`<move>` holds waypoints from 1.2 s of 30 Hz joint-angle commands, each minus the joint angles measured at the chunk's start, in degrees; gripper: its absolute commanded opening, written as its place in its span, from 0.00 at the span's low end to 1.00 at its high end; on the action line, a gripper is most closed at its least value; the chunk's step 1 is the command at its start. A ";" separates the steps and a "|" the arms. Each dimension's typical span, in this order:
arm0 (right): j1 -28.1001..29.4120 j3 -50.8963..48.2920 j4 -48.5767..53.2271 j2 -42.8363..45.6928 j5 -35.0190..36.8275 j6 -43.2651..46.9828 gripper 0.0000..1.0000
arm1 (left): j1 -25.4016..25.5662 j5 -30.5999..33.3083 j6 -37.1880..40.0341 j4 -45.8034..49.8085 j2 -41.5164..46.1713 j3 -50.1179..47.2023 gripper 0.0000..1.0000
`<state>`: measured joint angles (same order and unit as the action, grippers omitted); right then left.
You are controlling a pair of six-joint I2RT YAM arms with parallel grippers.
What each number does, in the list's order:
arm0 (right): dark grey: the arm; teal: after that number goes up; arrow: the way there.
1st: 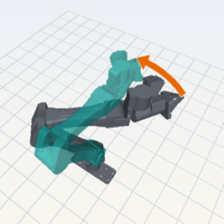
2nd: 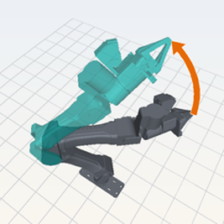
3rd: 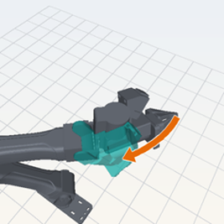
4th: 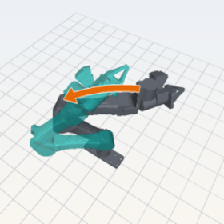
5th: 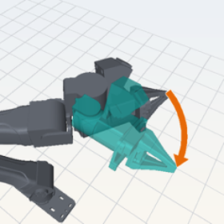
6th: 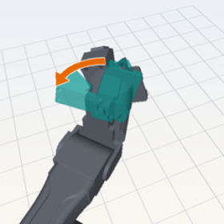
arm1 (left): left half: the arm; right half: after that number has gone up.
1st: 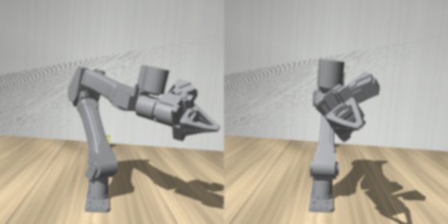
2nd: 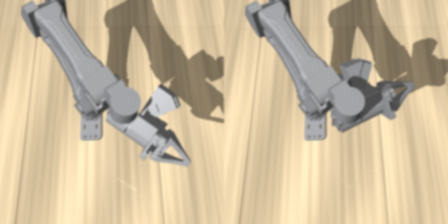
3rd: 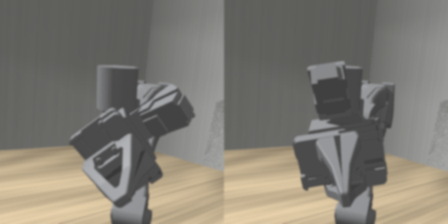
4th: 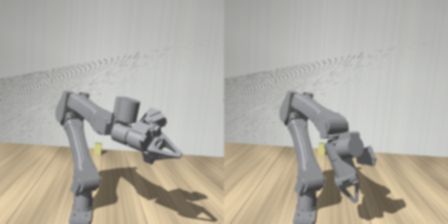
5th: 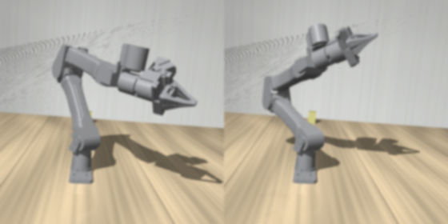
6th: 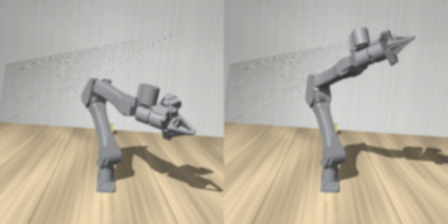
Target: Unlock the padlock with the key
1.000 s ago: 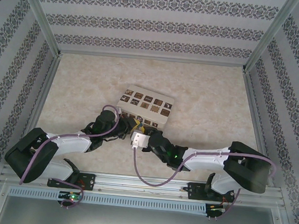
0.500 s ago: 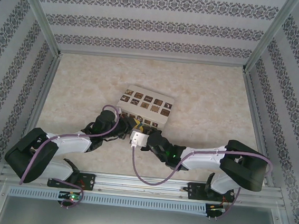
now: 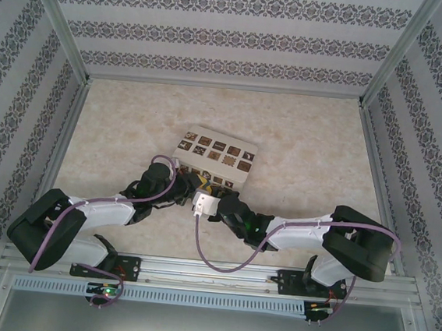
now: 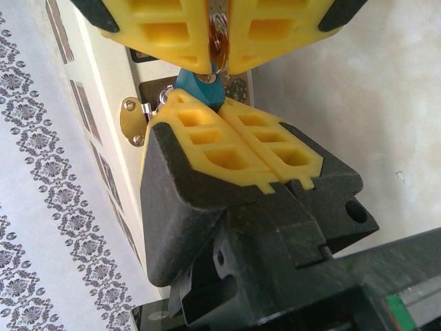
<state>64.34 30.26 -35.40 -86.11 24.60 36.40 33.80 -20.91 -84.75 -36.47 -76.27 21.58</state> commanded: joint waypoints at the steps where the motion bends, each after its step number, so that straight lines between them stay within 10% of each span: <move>1: -0.79 0.68 -0.37 -0.91 1.19 -0.69 0.09 | 0.83 -1.76 -0.68 -5.19 0.07 1.70 0.02; 36: -2.65 -0.22 -10.65 -2.30 -6.32 -23.59 0.00 | 0.83 -2.25 -0.92 -8.00 -1.21 0.92 0.02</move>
<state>62.30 29.95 -39.57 -87.44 21.12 17.82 33.69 -18.94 -85.49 -38.30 -77.28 21.69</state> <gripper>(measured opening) 0.042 0.053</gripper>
